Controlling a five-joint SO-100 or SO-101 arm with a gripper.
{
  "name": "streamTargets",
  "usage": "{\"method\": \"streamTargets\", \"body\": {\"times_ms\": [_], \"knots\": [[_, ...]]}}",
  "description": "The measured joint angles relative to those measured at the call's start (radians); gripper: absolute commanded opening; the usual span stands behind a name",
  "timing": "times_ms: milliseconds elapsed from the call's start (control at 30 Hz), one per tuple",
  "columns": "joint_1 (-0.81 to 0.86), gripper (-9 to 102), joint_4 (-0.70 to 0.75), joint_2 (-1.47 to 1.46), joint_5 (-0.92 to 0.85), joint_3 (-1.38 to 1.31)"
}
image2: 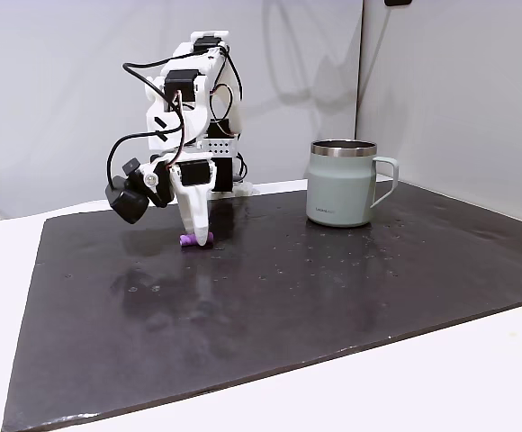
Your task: Grasp a pengrip and put it in the cup.
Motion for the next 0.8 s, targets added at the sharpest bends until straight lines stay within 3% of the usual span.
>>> {"method": "streamTargets", "body": {"times_ms": [300, 600, 800], "knots": [[0.014, 0, -0.002, -0.021, -0.011, 0.005], [0.014, 0, 0.003, -0.023, -0.018, 0.000], [0.017, 0, 0.123, 0.135, 0.005, -0.049]]}}
